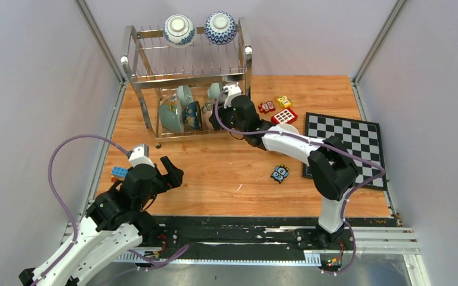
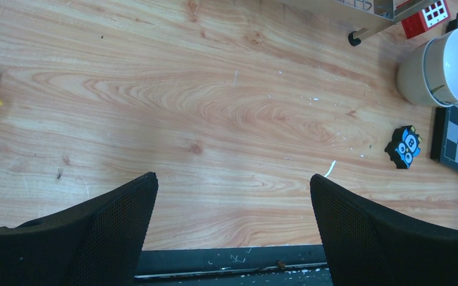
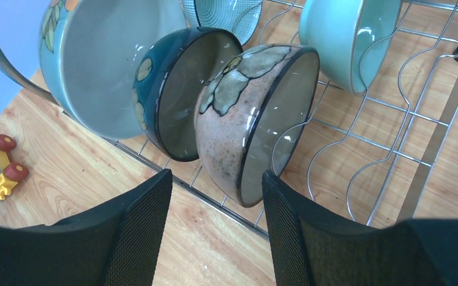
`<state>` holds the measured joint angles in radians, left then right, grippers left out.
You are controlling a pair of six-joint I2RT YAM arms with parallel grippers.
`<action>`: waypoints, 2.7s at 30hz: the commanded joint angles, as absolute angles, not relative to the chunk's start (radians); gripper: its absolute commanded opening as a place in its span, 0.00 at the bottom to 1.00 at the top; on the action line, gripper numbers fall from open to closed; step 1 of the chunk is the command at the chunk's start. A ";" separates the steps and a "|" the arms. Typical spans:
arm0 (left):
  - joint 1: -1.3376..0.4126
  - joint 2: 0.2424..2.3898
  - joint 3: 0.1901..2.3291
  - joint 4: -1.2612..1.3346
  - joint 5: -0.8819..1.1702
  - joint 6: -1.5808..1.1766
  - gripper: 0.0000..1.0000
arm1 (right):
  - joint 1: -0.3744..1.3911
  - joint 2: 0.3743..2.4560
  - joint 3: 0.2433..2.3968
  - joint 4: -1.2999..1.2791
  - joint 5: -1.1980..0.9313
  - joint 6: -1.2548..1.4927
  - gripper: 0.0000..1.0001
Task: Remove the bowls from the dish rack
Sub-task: Pick up the bowl from the dish rack.
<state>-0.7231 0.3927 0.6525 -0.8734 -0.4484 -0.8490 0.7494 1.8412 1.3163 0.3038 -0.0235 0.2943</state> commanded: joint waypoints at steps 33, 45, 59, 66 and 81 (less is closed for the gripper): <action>-0.718 0.427 0.670 -0.877 -0.448 -0.844 1.00 | 0.615 2.020 1.312 0.580 -0.367 0.621 0.24; -0.719 0.448 0.670 -0.882 -0.455 -0.851 1.00 | 0.596 2.063 1.318 0.645 -0.428 0.656 0.30; -0.718 0.448 0.679 -0.893 -0.459 -0.854 1.00 | 0.591 2.063 1.298 0.790 -0.492 0.711 0.03; -0.718 0.440 0.683 -0.891 -0.458 -0.851 1.00 | 0.590 2.022 1.279 0.870 -0.514 0.756 0.03; -0.718 0.437 0.683 -0.899 -0.462 -0.860 1.00 | 0.590 1.957 1.254 0.914 -0.530 0.781 0.03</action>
<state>-0.7231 0.4431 0.6563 -0.8783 -0.4526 -0.8490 0.6056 2.0571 1.2774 0.7853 -0.4896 0.7303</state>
